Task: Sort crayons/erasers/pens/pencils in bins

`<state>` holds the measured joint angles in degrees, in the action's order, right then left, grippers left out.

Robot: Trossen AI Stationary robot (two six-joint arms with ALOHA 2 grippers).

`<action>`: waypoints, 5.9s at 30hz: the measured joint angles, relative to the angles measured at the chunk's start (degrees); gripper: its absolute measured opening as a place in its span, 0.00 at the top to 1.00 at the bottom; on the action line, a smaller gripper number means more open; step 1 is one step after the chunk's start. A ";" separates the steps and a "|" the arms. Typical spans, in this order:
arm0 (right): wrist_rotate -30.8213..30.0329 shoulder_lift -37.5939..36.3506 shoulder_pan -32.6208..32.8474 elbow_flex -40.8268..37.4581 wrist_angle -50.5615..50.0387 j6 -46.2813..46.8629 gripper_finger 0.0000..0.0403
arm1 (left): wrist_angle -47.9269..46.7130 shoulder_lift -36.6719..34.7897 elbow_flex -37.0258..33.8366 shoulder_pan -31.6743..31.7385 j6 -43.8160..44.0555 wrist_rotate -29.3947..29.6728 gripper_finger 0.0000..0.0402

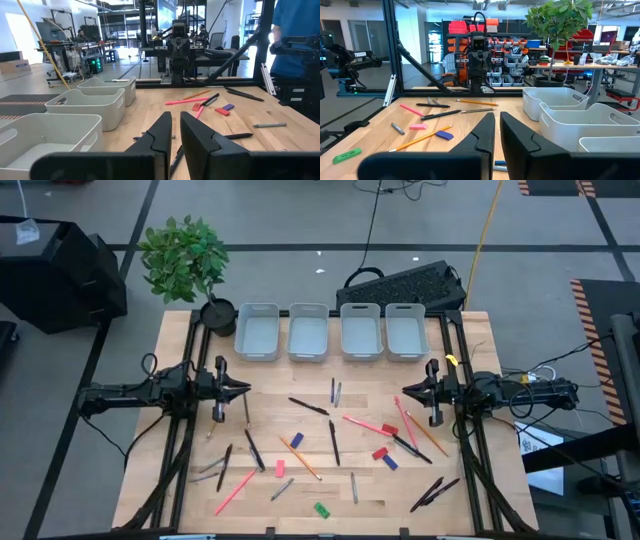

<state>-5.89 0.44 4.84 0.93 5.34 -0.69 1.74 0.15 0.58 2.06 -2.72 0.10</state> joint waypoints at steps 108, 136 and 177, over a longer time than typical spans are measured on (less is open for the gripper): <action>0.66 95.54 7.17 50.85 -31.67 30.90 0.79 | -0.15 0.21 0.00 0.00 0.02 -0.01 0.89; 8.47 95.56 7.11 49.86 -40.44 35.35 0.96 | -0.15 0.21 0.00 0.01 0.02 -0.01 0.89; 4.83 81.38 -15.94 64.61 -30.42 39.01 0.96 | -0.15 0.23 0.00 -0.01 0.02 -0.01 0.89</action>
<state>-1.07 81.83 -11.11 65.54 -25.07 38.32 1.58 0.38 0.58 2.04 -2.71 0.09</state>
